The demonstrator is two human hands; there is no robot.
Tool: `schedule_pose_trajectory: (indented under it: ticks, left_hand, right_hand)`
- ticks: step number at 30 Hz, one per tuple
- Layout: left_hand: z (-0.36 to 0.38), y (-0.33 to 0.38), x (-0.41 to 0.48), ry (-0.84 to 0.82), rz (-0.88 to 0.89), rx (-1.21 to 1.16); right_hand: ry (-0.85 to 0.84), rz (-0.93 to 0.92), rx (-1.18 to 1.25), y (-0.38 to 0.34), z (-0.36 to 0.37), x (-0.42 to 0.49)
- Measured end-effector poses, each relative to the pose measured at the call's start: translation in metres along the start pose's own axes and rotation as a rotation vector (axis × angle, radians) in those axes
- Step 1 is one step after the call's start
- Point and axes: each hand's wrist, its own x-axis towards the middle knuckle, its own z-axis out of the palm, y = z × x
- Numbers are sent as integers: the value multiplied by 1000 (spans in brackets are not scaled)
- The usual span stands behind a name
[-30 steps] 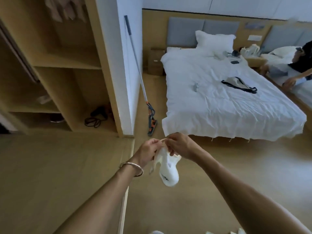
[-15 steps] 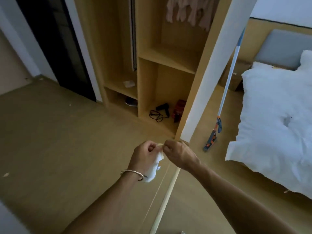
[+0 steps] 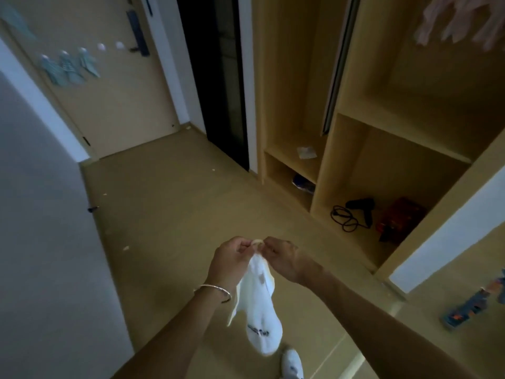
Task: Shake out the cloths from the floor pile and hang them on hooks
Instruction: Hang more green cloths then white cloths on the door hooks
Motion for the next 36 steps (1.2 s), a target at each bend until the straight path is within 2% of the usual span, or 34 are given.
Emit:
schedule_pose_trajectory:
  ticks: [5, 10, 15, 19, 27, 30, 36]
  left_hand:
    - [-3, 21, 73, 53, -80, -53]
    - [-17, 34, 131, 183, -98, -92]
    - [-66, 30, 180, 310, -115, -40]
    - [-113, 15, 218, 396, -136, -81]
    - [-217, -17, 323, 296, -148, -94]
    - [-256, -26, 361, 239, -154, 2]
    - [-312, -40, 428, 288, -149, 90]
  right_hand:
    - [-66, -54, 36, 5, -30, 76]
    - [-132, -123, 72, -2, -57, 153]
    - [-259, -212, -7, -41, -53, 221]
    - [-277, -281, -54, -78, -40, 282]
    - [-268, -289, -50, -169, -18, 429]
    - [-263, -271, -64, -200, -15, 473]
    - [-223, -297, -102, -248, -13, 538]
